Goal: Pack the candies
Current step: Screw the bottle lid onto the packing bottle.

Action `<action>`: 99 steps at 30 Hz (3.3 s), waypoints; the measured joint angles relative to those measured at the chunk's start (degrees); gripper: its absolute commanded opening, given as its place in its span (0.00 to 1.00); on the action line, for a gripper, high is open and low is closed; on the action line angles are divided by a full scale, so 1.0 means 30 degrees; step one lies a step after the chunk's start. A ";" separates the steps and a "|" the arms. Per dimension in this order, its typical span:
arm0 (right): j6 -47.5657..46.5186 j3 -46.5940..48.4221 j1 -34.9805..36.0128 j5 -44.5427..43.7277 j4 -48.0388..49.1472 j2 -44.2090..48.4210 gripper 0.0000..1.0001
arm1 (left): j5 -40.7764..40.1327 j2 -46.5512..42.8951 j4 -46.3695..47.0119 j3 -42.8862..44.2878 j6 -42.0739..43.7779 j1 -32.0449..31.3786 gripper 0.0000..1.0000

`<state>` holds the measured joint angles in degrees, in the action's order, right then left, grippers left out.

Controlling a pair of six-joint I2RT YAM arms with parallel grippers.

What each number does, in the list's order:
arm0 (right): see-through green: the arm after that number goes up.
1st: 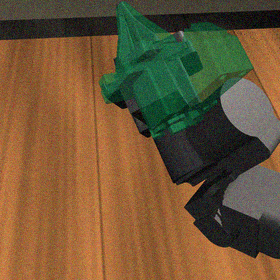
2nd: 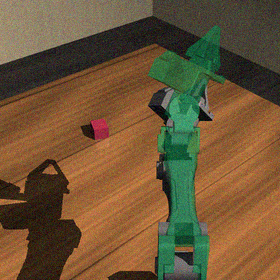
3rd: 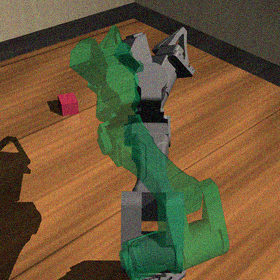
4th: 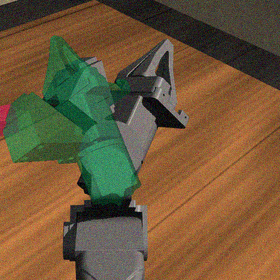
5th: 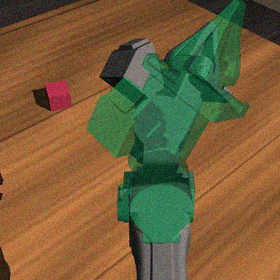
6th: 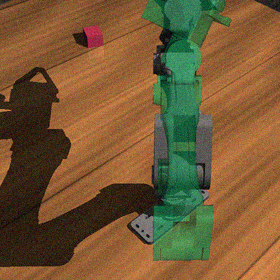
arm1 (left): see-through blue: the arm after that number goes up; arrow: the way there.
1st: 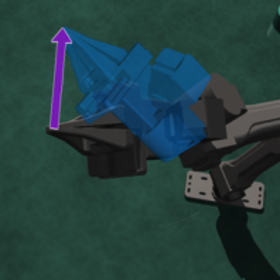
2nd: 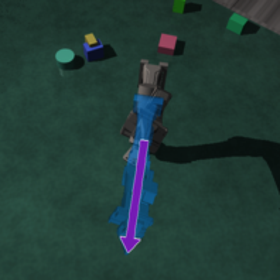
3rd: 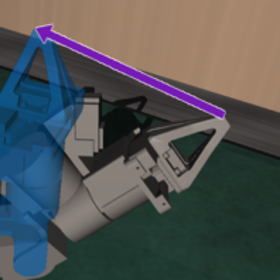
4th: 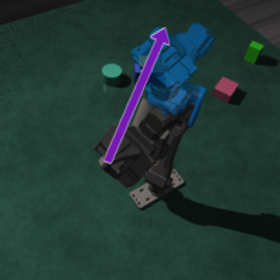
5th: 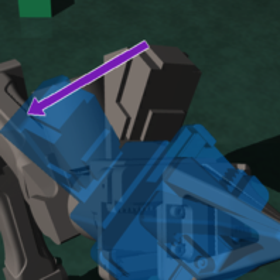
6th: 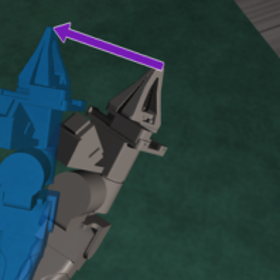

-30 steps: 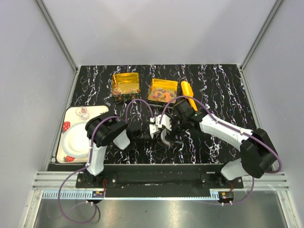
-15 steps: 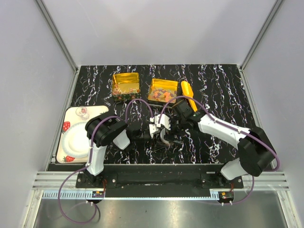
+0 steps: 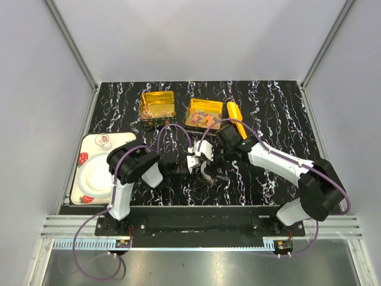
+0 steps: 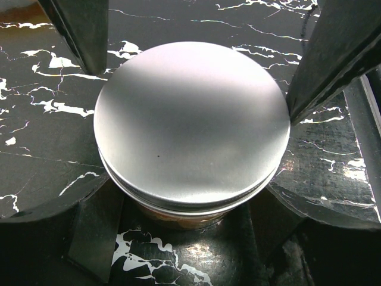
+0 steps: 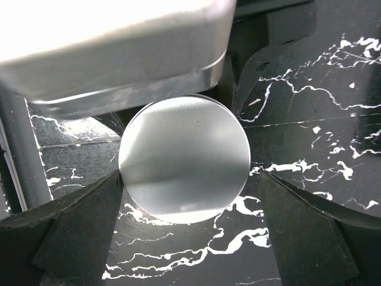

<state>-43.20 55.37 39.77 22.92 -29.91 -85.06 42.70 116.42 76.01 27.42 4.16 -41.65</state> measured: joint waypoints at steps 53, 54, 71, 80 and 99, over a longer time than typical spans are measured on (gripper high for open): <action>0.1508 0.1712 -0.1100 0.1632 0.0211 -0.0670 0.72 | 0.0007 0.0036 -0.0015 0.0073 -0.0015 0.0000 0.64; 0.1515 0.1727 -0.1224 0.1821 0.0146 -0.0772 0.73 | 0.0007 0.0036 -0.0015 0.0073 -0.0015 0.0000 0.63; 0.2346 0.3534 -0.2754 0.4918 -0.0729 -0.3497 0.66 | 0.0007 0.0036 -0.0015 0.0080 -0.0058 0.0000 0.63; 0.1923 0.3060 -0.2754 0.4728 -0.0838 -0.3497 0.65 | 0.0007 0.0036 -0.0015 0.0080 -0.0058 0.0000 0.63; 0.1384 0.1049 -0.2754 0.4182 -0.0131 -0.1698 0.47 | 0.0160 0.0036 -0.0015 0.0080 -0.0007 -0.0138 0.63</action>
<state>-39.05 58.52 31.51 35.46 -30.30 -90.15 43.18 116.53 75.96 27.66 4.14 -42.06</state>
